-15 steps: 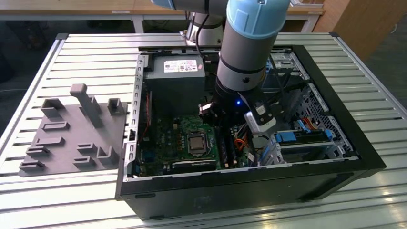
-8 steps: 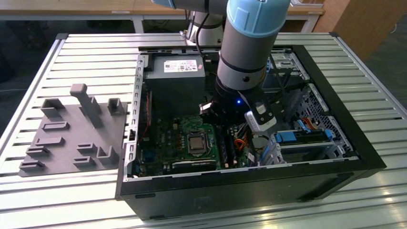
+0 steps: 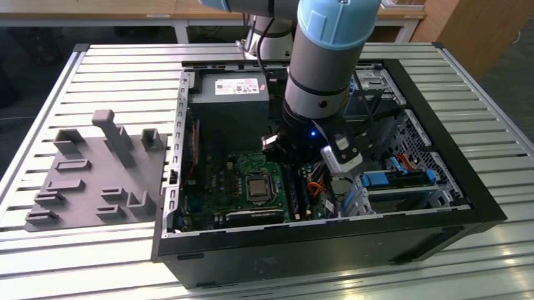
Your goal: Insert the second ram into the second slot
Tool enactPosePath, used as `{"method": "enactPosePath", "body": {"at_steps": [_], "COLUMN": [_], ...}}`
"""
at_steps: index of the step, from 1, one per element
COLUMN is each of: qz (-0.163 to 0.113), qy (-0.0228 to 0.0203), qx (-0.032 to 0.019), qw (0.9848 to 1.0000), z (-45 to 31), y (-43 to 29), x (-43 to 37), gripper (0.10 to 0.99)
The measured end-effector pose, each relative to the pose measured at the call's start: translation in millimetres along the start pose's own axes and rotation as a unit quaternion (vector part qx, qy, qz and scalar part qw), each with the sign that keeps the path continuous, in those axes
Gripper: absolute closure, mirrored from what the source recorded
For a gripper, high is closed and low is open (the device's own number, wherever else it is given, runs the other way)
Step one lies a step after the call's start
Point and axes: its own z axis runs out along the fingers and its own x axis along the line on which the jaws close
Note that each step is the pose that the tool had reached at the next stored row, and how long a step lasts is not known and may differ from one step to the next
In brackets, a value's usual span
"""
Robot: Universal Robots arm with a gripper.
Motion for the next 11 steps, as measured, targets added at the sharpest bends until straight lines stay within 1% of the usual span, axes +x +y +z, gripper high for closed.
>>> {"method": "enactPosePath", "body": {"at_steps": [11], "qz": [0.000], "qy": [0.0001], "qx": [0.0007], "qw": [1.0000], "z": [5.6], "y": [-0.1], "x": [-0.2], "gripper": [0.980]}}
